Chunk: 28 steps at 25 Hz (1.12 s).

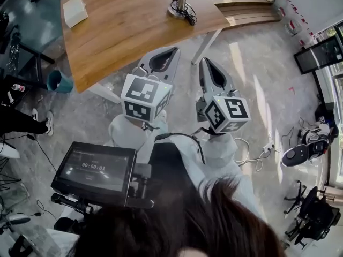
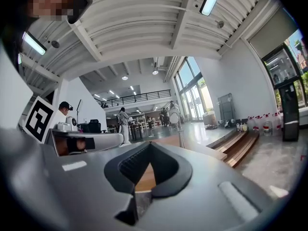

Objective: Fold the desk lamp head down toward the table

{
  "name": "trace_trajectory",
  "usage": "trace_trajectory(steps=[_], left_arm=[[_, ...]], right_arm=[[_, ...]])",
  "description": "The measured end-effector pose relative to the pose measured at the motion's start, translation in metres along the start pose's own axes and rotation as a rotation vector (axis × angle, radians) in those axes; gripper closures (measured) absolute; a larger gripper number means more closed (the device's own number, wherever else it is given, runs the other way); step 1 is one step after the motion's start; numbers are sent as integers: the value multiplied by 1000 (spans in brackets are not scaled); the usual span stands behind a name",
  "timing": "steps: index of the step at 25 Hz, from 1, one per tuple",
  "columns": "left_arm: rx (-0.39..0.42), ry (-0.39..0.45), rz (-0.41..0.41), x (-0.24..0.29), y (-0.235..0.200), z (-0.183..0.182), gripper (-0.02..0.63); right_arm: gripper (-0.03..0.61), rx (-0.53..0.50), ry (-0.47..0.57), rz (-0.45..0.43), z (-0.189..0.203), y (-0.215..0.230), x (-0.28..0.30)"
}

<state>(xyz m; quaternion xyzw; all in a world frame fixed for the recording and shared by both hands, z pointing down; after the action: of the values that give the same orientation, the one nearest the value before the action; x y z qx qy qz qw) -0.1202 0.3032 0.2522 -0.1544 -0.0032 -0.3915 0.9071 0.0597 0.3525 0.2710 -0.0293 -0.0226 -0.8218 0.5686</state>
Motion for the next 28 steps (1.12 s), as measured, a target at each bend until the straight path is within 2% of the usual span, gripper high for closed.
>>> trace_trajectory(steps=[4,9,16,24,28], left_arm=[[0,-23,18,44,-43,-17,611],[-34,-83,10,111,-101,-15,611],[-78,-107,-22,163,-143,-13,611],[-81,-39,-61,281,-215,-56,611],[-85,-28,-36,325,-240,-71,611]], right_arm=[[577,24,-13,43,-3,28,55],[577,48,-69,69,10,76,126],[577,113,-81,71,23,131,178],[577,95,-123,-74,36,231,310],[577,44,-161,-215,46,265,366]])
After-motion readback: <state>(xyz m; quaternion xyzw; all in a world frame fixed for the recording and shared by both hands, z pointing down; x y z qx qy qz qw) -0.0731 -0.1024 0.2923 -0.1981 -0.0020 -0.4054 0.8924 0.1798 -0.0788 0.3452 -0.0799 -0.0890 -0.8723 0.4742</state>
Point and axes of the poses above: the fingertips, and each gripper's own axes: x forward along the fingers, y to its right, z out of its underside, the point moved 10 cm from there along -x, backward along the fingers, and after that the axes turned 11 degrees about -x, right-handed, at the moved point
